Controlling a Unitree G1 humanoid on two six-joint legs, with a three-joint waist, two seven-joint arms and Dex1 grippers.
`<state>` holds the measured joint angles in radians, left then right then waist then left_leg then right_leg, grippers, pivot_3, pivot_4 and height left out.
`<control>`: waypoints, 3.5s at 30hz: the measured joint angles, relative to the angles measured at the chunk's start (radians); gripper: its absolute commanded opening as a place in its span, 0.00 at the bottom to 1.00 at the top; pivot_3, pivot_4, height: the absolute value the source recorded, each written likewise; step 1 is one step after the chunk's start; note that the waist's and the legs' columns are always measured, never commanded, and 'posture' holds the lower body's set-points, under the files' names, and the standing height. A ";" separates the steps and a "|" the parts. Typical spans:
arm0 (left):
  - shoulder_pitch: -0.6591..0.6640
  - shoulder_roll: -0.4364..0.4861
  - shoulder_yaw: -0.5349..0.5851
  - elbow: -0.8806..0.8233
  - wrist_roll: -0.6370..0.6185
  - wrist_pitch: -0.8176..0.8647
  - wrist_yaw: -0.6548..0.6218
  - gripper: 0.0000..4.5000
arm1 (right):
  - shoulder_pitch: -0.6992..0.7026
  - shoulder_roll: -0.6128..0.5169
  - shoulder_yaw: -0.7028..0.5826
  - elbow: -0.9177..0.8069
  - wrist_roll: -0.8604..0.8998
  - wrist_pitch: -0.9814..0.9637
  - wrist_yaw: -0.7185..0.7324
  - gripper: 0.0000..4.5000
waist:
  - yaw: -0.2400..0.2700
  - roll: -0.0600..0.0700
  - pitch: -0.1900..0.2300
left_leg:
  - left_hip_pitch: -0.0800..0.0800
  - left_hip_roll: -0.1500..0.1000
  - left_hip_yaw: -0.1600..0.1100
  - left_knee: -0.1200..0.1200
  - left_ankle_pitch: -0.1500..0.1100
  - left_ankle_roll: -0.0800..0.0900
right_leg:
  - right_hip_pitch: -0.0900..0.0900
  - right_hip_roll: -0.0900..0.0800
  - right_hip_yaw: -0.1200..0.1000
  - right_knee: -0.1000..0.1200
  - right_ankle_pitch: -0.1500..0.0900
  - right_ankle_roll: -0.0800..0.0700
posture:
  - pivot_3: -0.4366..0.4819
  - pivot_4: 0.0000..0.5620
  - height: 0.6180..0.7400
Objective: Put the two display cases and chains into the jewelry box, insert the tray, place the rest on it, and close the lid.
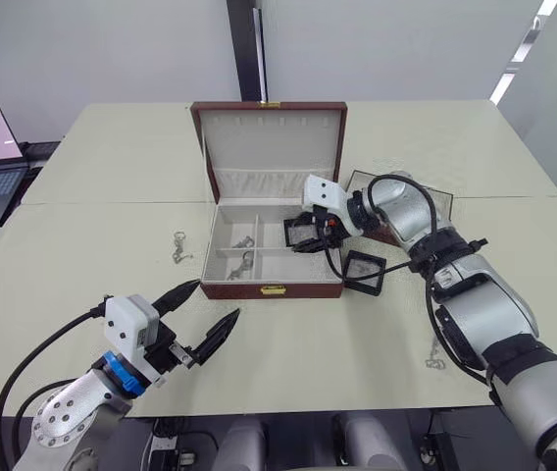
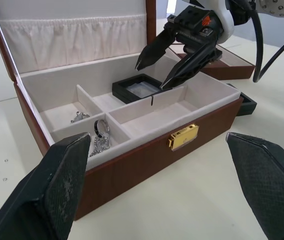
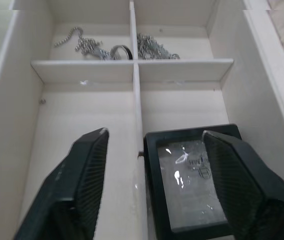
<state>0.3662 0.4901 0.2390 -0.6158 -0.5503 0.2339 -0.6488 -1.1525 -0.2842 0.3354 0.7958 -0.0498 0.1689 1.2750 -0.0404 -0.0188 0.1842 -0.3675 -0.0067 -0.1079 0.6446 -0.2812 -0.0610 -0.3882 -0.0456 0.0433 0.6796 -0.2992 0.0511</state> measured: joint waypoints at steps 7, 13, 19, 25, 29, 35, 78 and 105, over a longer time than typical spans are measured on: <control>-0.044 0.057 0.009 0.033 -0.067 0.088 -0.029 1.00 | 0.197 -0.153 -0.173 -0.371 0.176 0.221 0.013 0.99 | 0.011 0.000 0.000 | -0.001 -0.001 -0.001 0.000 0.000 0.000 | 0.000 -0.001 -0.001 -0.001 0.000 0.000 | 0.48 0.27 1.00; -0.117 0.164 0.082 0.181 -0.092 0.115 -0.109 1.00 | 0.480 -0.334 -0.332 -0.594 0.283 0.327 -0.020 0.99 | 0.010 0.000 0.000 | -0.001 -0.001 0.000 0.000 0.000 0.000 | 0.000 0.000 -0.001 -0.001 0.000 0.000 | 0.48 0.27 1.00; -0.246 0.261 0.145 0.394 -0.083 0.106 -0.188 1.00 | 0.745 -0.467 -0.509 -0.740 0.382 0.357 -0.054 0.99 | 0.006 0.000 0.000 | 0.000 0.001 0.000 0.000 0.000 0.000 | 0.001 0.002 0.000 0.000 0.000 0.000 | 0.48 0.27 1.00; -0.295 0.338 0.200 0.543 -0.057 0.098 -0.257 1.00 | 0.936 -0.533 -0.640 -0.745 0.395 0.341 -0.107 0.99 | 0.001 0.000 0.000 | 0.001 0.001 0.002 0.000 0.000 0.000 | 0.001 0.002 0.001 0.000 0.000 0.000 | 0.48 0.27 1.00; -0.312 0.360 0.212 0.664 -0.012 0.055 -0.292 1.00 | 0.988 -0.537 -0.677 -0.709 0.393 0.301 -0.144 0.99 | -0.002 0.000 0.000 | 0.001 0.001 0.002 -0.001 0.000 0.000 | 0.001 0.002 0.001 0.000 0.000 0.000 | 0.48 0.27 1.00; -0.381 0.395 0.235 0.830 0.031 -0.009 -0.327 1.00 | 1.054 -0.529 -0.678 -0.706 0.387 0.240 -0.191 0.99 | 0.004 0.000 0.000 | 0.001 0.001 0.001 0.000 0.000 0.000 | 0.001 0.001 0.001 0.000 0.000 0.000 | 0.48 0.27 1.00; -0.292 0.239 0.105 0.459 -0.014 0.004 -0.366 1.00 | 0.984 -0.524 -0.579 -0.794 0.472 0.249 -0.165 0.99 | 0.005 0.000 0.000 | 0.001 0.001 0.001 0.000 0.000 0.000 | 0.002 0.001 0.001 0.000 0.000 0.000 | 0.48 0.27 1.00; -0.026 0.095 -0.127 0.154 0.087 -0.170 -0.340 1.00 | 0.772 -0.424 -0.108 -0.982 0.293 0.316 -0.253 0.99 | 0.009 0.000 0.000 | 0.001 0.000 0.000 0.000 0.000 0.000 | 0.003 0.001 0.000 -0.001 0.000 0.000 | 0.48 0.27 1.00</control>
<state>0.3397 0.5856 0.1120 -0.4619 -0.4630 0.0640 -0.9892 -0.3800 -0.7080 0.2274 -0.1862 0.2436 0.4844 1.0225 -0.0314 -0.0187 0.1845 -0.3668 -0.0067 -0.1076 0.6449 -0.2813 -0.0607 -0.3856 -0.0449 0.0434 0.6785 -0.2994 0.0513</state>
